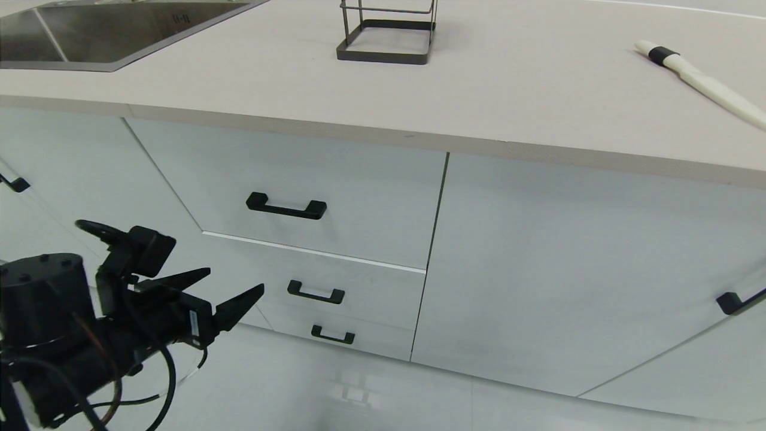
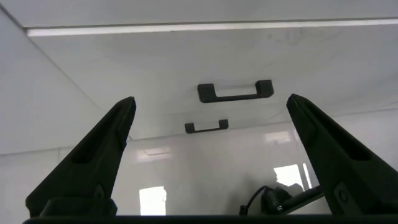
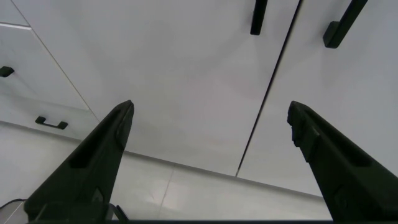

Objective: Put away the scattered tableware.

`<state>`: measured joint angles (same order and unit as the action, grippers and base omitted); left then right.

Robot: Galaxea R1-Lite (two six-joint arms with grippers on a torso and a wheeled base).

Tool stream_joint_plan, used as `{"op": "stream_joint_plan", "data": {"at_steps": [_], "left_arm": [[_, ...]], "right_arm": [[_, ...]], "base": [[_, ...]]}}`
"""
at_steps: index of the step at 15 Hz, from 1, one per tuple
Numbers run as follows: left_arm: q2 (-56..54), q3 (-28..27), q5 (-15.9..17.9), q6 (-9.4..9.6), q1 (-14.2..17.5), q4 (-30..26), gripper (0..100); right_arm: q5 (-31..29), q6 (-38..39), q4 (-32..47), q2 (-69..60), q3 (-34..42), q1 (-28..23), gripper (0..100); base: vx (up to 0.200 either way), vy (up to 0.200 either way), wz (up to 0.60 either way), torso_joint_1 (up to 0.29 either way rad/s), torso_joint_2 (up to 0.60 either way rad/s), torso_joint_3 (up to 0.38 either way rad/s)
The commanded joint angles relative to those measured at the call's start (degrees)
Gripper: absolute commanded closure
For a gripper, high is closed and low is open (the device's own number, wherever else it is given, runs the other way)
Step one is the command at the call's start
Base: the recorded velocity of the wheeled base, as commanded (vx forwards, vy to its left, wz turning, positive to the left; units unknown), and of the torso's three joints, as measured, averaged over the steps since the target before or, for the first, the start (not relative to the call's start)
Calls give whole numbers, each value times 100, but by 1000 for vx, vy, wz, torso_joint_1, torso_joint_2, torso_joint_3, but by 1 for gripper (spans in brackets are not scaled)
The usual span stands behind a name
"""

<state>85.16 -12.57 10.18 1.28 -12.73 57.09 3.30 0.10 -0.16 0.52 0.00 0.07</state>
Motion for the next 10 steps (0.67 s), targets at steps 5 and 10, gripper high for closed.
{"op": "stream_joint_plan", "data": {"at_steps": [5, 10], "left_arm": [[-1968, 703, -7, -14, -11, -40, 0], [-3287, 1081, 2, -14, 200, -66, 0]], "right_arm": [[4, -1, -2, 9, 0, 1, 0], [4, -1, -2, 9, 0, 1, 0]], "base": [[0, 0, 0, 0, 0, 0], [0, 0, 0, 0, 0, 0]]}}
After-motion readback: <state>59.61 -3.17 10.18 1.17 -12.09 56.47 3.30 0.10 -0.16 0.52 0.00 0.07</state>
